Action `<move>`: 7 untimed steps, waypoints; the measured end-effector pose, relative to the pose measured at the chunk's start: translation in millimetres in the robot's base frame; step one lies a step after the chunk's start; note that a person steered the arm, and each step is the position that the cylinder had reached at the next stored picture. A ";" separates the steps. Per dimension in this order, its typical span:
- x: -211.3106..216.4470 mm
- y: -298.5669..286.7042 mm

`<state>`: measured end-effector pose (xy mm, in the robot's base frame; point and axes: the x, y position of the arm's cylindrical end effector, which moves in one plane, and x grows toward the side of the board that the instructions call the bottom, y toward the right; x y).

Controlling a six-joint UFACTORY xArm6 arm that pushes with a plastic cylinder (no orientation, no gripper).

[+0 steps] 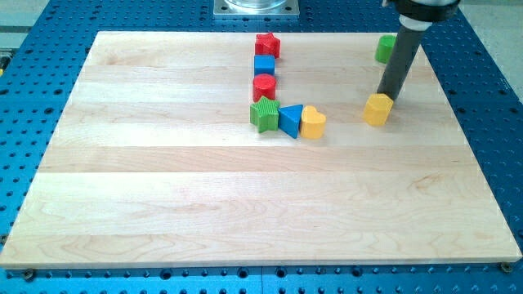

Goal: Move the hexagon right to the heart

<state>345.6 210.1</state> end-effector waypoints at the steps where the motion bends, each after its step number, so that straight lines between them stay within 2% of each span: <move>1: -23.3 4.4; 2: -23.3 18.7; 3: 1.2 31.4; 4: 46.5 -0.2; 5: 61.7 -29.0; 7: 61.6 -52.7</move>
